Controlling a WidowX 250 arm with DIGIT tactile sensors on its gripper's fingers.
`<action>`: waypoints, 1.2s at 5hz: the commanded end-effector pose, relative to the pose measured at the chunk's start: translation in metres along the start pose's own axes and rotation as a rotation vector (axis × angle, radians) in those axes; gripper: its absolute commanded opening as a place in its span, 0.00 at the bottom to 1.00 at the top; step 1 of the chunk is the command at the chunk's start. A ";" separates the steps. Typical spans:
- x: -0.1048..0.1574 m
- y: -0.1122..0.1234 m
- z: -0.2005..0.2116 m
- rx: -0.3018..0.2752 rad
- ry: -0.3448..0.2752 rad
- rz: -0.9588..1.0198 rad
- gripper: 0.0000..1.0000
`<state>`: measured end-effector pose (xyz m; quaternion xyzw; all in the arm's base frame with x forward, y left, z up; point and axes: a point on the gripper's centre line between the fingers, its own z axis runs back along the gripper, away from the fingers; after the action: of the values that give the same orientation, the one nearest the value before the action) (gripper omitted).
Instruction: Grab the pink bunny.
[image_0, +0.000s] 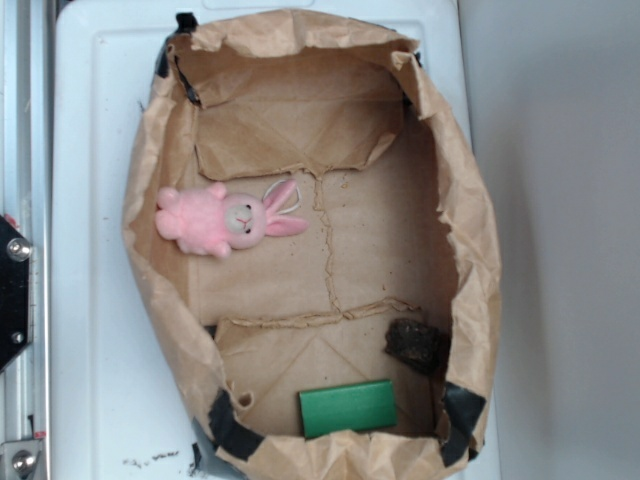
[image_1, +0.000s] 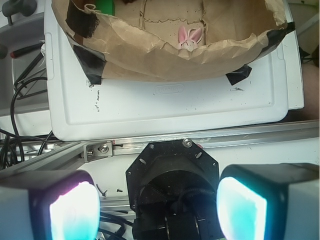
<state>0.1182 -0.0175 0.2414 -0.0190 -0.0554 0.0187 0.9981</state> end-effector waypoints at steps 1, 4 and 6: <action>0.000 0.000 0.000 0.000 0.000 0.000 1.00; 0.115 0.046 -0.040 0.049 -0.058 0.057 1.00; 0.133 0.083 -0.101 0.096 -0.084 0.013 1.00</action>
<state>0.2553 0.0570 0.1408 0.0186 -0.0768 0.0142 0.9968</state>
